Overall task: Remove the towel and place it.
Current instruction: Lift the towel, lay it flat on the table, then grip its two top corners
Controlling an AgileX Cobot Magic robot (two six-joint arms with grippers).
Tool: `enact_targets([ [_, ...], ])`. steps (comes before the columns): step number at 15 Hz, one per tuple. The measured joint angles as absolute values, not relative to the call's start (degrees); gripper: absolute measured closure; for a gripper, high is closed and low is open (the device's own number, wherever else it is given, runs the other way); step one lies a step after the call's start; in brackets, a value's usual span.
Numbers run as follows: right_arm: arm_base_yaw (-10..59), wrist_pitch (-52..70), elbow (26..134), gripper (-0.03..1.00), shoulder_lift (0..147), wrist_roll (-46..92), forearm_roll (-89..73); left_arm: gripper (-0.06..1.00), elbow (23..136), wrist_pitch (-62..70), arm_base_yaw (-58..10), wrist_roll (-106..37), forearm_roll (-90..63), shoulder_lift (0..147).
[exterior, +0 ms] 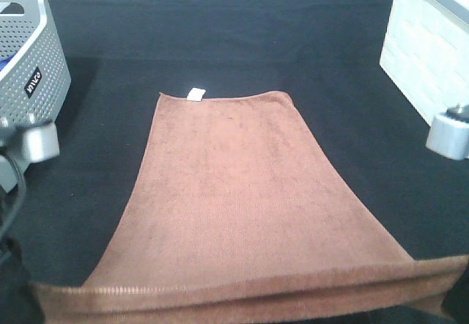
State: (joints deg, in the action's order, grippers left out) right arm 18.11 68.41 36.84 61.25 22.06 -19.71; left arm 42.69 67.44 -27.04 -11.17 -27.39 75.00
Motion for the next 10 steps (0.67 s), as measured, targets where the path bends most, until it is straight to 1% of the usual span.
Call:
enact_targets([
  [4,18.1,68.5,36.7,0.97,65.8,21.6,-20.1,0.94,41.8,67.4,-27.8,-11.2,-28.2,80.4],
  [9,18.0,68.3,36.3,0.97,72.4,21.3,-22.5,0.94,41.8,67.4,-35.6,-8.4,-26.0,88.6],
  [10,18.0,68.1,35.8,0.97,72.9,21.3,-23.0,0.94,41.8,67.6,-36.0,-7.7,-25.8,89.0],
])
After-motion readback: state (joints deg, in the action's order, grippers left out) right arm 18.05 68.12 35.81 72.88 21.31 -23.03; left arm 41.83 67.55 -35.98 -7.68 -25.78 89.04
